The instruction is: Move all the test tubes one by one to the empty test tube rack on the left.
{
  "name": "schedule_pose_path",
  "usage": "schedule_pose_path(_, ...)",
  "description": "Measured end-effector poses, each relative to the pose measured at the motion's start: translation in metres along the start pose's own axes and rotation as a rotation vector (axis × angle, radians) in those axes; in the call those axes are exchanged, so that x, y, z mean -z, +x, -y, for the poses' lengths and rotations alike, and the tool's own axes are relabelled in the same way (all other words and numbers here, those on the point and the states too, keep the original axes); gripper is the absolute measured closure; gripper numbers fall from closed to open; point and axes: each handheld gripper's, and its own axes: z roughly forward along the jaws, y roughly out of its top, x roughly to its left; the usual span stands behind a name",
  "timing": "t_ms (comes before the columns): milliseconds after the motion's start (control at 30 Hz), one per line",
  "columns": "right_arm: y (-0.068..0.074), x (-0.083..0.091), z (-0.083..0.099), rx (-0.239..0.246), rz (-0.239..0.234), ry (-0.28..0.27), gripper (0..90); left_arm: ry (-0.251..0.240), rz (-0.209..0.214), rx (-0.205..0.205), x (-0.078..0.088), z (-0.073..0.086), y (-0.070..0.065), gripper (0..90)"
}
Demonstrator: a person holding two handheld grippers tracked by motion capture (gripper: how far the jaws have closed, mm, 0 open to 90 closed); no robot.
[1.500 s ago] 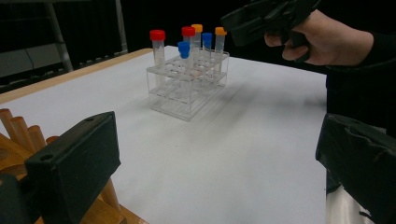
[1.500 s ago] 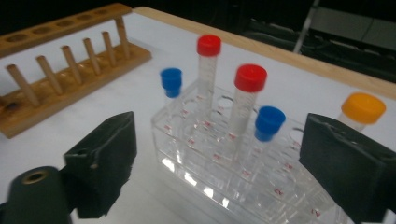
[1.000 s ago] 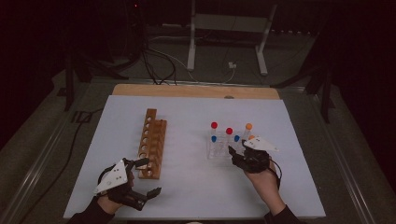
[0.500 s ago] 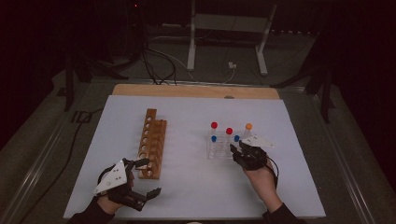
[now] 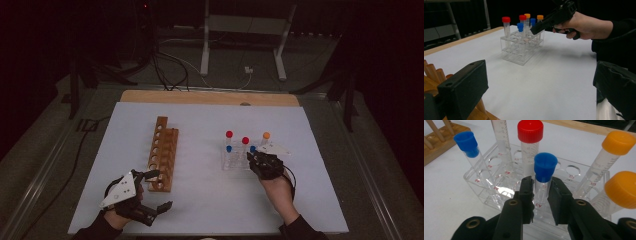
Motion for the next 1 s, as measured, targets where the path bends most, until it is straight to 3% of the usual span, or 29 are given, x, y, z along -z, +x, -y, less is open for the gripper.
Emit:
schedule_pose_path(300,-0.001,0.002,0.000,0.008,-0.001,-0.018,76.7,0.003,0.001,0.001,0.000,0.000,0.000,0.5)
schedule_pose_path(1000,0.001,0.033,-0.017,0.069,0.004,-0.120,76.7,0.003,0.021,-0.012,-0.001,-0.002,-0.004,0.5)
